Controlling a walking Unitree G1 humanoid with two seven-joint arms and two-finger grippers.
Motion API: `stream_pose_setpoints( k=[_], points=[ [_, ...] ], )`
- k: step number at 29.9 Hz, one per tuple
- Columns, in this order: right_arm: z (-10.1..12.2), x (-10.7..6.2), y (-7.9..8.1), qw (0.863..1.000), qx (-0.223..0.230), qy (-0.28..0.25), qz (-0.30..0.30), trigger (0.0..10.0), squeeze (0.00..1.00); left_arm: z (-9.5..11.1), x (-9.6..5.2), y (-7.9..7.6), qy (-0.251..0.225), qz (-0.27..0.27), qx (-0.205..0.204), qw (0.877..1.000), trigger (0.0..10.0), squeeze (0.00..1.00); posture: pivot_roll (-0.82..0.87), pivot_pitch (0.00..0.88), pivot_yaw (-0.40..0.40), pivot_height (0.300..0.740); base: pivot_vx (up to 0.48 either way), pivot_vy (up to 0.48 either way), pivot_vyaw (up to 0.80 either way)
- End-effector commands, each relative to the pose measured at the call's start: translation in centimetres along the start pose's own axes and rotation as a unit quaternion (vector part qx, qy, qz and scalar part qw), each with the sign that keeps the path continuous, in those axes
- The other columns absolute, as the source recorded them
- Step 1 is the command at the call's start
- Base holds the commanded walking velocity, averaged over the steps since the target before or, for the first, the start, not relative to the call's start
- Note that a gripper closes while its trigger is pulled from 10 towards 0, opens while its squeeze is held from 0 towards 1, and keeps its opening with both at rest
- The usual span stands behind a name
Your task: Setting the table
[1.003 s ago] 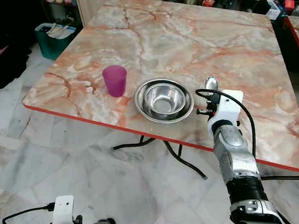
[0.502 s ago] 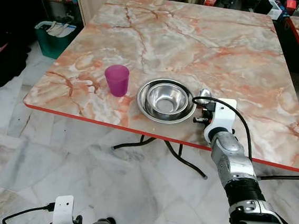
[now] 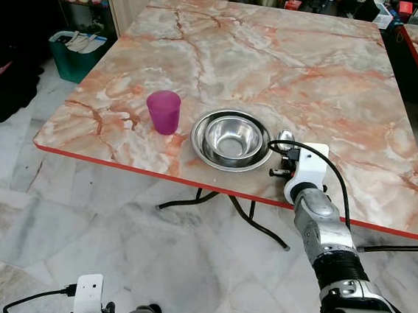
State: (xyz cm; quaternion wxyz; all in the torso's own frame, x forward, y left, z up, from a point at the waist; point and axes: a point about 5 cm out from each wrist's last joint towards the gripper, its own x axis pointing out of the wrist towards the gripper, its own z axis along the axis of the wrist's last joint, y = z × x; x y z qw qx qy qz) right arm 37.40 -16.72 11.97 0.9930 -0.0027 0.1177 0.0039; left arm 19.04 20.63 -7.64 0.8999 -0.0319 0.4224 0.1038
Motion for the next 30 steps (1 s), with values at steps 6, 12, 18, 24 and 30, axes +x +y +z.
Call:
stream_pose_setpoints(
  k=[6,12,18,24,30],
  points=[
    [1.14,0.41,-0.24,1.000,0.003,-0.018,0.000,10.0,0.00,-1.28,-0.25,0.57,0.025,0.010,0.006,1.000,10.0,0.00,0.02,0.178,0.001,0.711,0.000,0.000,0.00],
    [1.03,0.49,-0.18,1.000,0.001,-0.020,0.002,10.0,0.00,-1.21,-0.24,0.66,0.023,0.011,0.007,1.000,10.0,0.00,0.02,0.178,0.001,0.711,0.244,0.000,0.00],
    [0.96,0.48,-0.17,1.000,0.001,-0.021,0.002,10.0,0.00,-1.15,-0.23,0.63,0.022,0.011,0.008,1.000,10.0,0.00,0.02,0.180,0.001,0.711,0.247,0.000,0.00],
    [0.95,0.53,-0.18,1.000,0.001,-0.022,0.001,10.0,0.00,-1.07,-0.20,0.41,0.020,0.009,0.007,1.000,10.0,0.00,0.02,0.179,0.001,0.711,0.254,0.000,0.00],
    [0.96,0.53,-0.19,1.000,0.002,-0.023,0.001,10.0,0.00,-1.00,-0.19,0.34,0.019,0.008,0.007,1.000,10.0,0.00,0.02,0.180,0.000,0.711,0.276,0.000,0.00]
  ],
)
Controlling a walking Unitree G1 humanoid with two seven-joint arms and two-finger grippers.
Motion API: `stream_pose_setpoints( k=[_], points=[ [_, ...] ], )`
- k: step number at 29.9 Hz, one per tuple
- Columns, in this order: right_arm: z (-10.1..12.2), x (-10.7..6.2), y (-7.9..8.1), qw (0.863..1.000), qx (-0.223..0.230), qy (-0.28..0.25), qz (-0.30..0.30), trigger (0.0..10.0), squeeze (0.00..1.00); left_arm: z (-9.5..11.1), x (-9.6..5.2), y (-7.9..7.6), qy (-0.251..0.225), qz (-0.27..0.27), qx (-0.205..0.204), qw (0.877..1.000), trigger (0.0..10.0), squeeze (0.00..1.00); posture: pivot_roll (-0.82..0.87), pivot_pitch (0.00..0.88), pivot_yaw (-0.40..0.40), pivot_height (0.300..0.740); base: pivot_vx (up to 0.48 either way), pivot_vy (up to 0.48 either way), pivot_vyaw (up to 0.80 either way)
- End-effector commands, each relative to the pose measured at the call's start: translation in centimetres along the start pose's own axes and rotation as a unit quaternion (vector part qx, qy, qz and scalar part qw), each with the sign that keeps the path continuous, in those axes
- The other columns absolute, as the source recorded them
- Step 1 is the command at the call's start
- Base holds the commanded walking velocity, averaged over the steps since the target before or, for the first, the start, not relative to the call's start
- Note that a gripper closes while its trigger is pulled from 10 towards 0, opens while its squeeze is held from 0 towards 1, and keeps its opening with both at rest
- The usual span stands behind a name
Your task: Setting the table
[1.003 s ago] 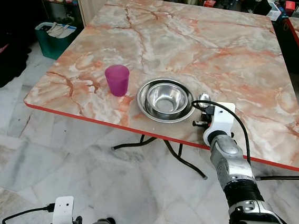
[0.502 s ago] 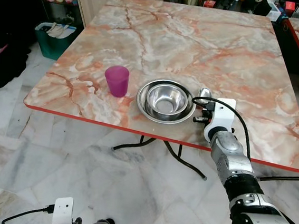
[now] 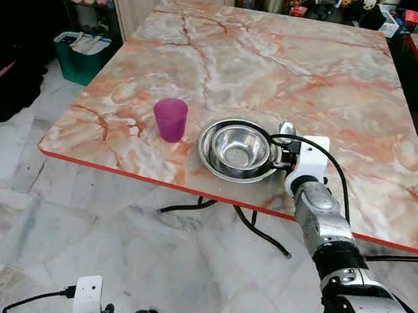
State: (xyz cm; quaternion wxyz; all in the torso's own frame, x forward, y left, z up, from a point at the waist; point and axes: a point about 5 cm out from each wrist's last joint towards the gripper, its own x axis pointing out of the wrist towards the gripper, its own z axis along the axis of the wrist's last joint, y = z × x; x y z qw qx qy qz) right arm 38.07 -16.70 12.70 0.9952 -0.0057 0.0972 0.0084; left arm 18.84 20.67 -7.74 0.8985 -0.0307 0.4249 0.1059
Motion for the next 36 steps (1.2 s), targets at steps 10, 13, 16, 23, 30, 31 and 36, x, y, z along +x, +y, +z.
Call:
stream_pose_setpoints(
  k=[10,13,16,23,30,31,36],
  points=[
    [0.15,0.08,-0.14,1.000,0.006,-0.004,-0.005,10.0,0.00,-0.57,-0.10,0.20,0.011,0.000,-0.003,1.000,10.0,0.00,0.02,0.181,0.001,0.711,0.117,0.000,0.00],
    [0.15,0.05,-0.20,1.000,0.009,-0.006,-0.012,10.0,0.00,-0.60,-0.10,0.10,0.012,-0.003,-0.003,1.000,10.0,0.00,0.02,0.181,0.000,0.711,0.000,0.000,0.00],
    [-0.07,0.03,-0.32,1.000,0.009,-0.002,-0.018,10.0,0.00,-0.68,-0.11,-0.02,0.014,-0.006,-0.004,1.000,10.0,0.00,0.02,0.181,0.001,0.711,0.000,0.000,0.00],
    [-0.47,0.04,-0.78,1.000,0.009,0.008,-0.029,10.0,0.00,-0.75,-0.13,-0.16,0.014,-0.008,-0.005,1.000,10.0,0.00,0.02,0.182,0.000,0.711,0.000,0.000,0.00],
    [-0.30,0.20,-0.98,0.999,0.009,0.009,-0.033,10.0,0.00,-0.82,-0.15,-0.01,0.015,-0.008,-0.004,1.000,10.0,0.00,0.02,0.182,0.001,0.711,0.000,0.000,0.00],
    [-0.02,0.33,-0.94,0.999,0.009,0.007,-0.034,10.0,0.00,-0.84,-0.16,0.11,0.015,-0.007,-0.004,1.000,10.0,0.00,0.02,0.182,0.001,0.711,0.000,0.000,0.00],
    [0.19,0.45,-0.75,0.999,0.008,0.005,-0.031,10.0,0.00,-0.89,-0.17,0.13,0.016,-0.005,-0.003,1.000,10.0,0.00,0.02,0.182,0.000,0.711,0.000,0.000,0.00]
  ],
)
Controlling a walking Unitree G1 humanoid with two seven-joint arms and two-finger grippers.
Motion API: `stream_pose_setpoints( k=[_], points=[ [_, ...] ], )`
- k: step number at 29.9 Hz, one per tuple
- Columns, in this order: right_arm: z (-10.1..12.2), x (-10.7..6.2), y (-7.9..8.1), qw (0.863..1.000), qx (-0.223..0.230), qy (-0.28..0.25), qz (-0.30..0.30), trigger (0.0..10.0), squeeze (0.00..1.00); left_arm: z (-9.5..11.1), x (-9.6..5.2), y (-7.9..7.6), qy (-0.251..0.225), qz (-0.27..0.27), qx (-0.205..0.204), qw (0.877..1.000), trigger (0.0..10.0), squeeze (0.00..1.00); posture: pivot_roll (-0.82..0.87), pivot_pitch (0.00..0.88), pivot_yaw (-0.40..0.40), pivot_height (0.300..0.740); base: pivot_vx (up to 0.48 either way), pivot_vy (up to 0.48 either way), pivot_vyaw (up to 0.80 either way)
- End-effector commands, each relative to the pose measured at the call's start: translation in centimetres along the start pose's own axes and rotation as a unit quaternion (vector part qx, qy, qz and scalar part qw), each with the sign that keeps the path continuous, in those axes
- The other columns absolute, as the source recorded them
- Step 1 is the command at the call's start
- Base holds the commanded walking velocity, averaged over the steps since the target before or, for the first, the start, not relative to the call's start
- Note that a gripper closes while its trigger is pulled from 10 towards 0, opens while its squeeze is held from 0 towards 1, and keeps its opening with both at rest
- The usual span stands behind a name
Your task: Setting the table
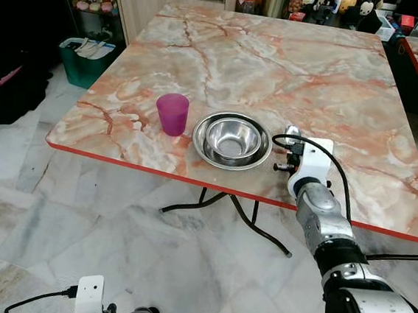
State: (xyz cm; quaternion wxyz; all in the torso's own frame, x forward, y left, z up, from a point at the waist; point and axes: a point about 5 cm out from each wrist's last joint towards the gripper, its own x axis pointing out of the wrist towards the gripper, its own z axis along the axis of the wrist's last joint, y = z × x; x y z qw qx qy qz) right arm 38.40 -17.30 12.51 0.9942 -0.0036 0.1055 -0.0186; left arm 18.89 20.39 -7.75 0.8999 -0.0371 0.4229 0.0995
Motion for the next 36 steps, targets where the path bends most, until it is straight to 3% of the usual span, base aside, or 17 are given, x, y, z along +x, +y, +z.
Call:
stream_pose_setpoints(
  k=[1,30,31,32,33,34,36],
  points=[
    [0.3,0.1,-0.1,1.000,0.003,-0.004,-0.004,10.0,0.00,-0.9,-0.2,0.4,0.018,0.004,0.000,1.000,10.0,0.00,0.02,0.182,0.000,0.711,0.000,0.000,0.00],
    [-1.0,0.3,0.1,0.999,-0.002,0.033,0.005,10.0,0.00,-1.8,-0.4,0.7,0.033,0.013,0.007,0.999,10.0,0.00,0.03,0.190,-0.008,0.711,0.000,0.000,0.00],
    [-1.0,0.3,0.1,0.999,-0.002,0.034,0.005,10.0,0.45,-1.8,-0.4,0.7,0.034,0.013,0.006,0.999,10.0,0.00,0.03,0.191,-0.009,0.711,0.000,0.000,0.00],
    [-1.0,0.3,0.1,0.999,-0.002,0.034,0.005,10.0,0.45,-1.8,-0.4,0.7,0.034,0.013,0.006,0.999,10.0,0.00,0.03,0.191,-0.009,0.711,0.000,0.000,0.00],
    [-1.0,0.3,0.1,0.999,-0.002,0.034,0.005,10.0,0.80,-1.9,-0.4,0.7,0.034,0.013,0.006,0.999,10.0,0.00,0.03,0.191,-0.009,0.711,0.000,0.000,0.00],
    [-1.0,0.3,0.1,0.999,-0.002,0.034,0.005,10.0,0.95,-1.9,-0.4,0.7,0.034,0.012,0.006,0.999,10.0,0.00,0.03,0.191,-0.009,0.711,0.000,0.000,0.00],
    [-1.0,0.3,0.2,0.999,-0.002,0.034,0.005,10.0,1.00,-1.9,-0.4,0.7,0.035,0.011,0.006,0.999,10.0,0.00,0.03,0.191,-0.010,0.711,0.000,0.000,0.00]
  ],
)
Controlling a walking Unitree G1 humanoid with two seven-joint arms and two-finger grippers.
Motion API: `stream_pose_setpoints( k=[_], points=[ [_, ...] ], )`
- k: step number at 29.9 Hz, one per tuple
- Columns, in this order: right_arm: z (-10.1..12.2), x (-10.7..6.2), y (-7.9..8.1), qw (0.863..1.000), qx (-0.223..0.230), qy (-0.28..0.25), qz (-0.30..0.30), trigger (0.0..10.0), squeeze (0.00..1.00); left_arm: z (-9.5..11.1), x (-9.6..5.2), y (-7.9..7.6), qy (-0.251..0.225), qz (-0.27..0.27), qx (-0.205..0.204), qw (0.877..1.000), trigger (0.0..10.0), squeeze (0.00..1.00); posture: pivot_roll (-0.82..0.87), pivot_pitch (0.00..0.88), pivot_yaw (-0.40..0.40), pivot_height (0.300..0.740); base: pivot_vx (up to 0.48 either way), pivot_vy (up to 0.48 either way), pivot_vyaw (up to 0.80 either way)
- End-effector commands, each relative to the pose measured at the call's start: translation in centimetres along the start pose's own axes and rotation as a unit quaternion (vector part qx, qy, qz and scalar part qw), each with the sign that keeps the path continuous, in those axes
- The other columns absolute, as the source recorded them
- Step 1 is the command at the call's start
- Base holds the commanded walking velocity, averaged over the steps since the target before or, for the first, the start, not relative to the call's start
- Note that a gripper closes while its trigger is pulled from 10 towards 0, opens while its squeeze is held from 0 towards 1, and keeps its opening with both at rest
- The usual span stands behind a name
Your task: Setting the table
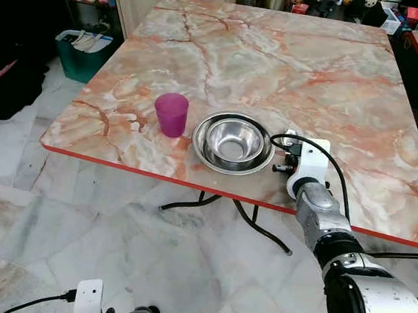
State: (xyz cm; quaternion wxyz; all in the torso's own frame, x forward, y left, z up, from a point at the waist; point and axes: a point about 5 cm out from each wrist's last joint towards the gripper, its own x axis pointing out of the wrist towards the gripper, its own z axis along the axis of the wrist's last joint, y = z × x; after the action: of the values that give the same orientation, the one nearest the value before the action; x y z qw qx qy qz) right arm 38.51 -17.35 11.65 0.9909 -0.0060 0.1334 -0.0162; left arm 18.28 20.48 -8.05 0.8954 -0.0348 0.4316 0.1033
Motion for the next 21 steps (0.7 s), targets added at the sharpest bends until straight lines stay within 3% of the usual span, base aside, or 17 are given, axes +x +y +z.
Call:
stream_pose_setpoints(
  k=[1,20,21],
  points=[
    [-0.25,0.01,0.24,1.000,0.001,0.007,0.002,10.0,1.00,-1.27,-0.24,0.44,0.026,0.005,0.007,1.000,10.0,0.00,0.03,0.192,-0.010,0.711,0.000,0.000,0.00],
    [-0.31,-0.02,0.46,1.000,0.002,0.002,0.004,10.0,0.98,-1.32,-0.23,0.17,0.029,-0.006,0.015,0.999,10.0,0.00,0.03,0.191,-0.006,0.711,0.000,0.000,0.00],
    [-0.35,-0.04,0.44,1.000,0.000,0.000,0.003,10.0,0.74,-1.37,-0.24,0.03,0.030,-0.009,0.014,0.999,10.0,0.00,0.04,0.191,-0.006,0.711,0.000,0.000,0.00]
  ],
)
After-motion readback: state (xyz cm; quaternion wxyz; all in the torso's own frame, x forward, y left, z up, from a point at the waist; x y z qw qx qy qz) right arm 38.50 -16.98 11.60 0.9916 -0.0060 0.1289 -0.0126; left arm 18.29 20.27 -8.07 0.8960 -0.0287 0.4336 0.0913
